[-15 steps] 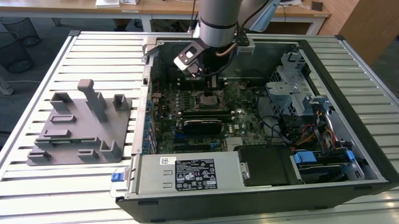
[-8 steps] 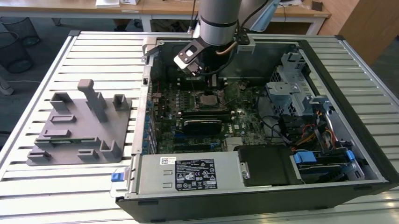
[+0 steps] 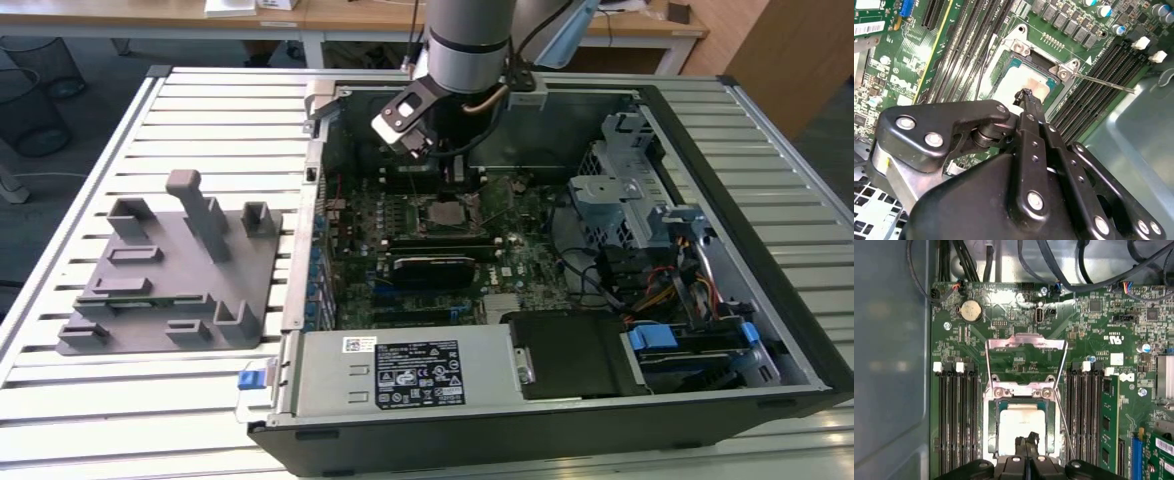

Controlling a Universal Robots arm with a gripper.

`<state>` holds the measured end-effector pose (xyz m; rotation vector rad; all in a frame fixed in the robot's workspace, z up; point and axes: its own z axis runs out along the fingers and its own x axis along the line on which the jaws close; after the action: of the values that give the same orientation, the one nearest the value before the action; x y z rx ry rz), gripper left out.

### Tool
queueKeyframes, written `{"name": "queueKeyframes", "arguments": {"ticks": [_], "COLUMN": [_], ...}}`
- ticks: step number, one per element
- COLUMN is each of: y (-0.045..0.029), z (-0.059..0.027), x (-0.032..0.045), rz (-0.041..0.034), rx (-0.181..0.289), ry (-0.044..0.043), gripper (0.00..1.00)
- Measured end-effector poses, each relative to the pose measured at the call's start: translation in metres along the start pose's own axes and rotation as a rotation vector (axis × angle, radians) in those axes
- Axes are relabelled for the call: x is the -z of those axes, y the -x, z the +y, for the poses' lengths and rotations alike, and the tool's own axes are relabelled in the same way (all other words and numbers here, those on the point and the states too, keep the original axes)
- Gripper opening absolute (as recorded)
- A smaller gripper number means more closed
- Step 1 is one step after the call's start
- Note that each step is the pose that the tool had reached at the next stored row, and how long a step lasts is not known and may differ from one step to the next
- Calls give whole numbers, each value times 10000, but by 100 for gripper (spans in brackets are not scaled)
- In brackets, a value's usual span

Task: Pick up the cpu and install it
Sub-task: 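Close the cpu cover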

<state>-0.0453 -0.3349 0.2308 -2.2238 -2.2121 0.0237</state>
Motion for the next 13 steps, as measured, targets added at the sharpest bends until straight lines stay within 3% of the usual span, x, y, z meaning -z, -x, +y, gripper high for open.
{"name": "queueKeyframes", "arguments": {"ticks": [13], "y": [1], "z": [-4], "x": [185], "rz": [1], "rx": [-1], "ry": [0], "gripper": [11]}}
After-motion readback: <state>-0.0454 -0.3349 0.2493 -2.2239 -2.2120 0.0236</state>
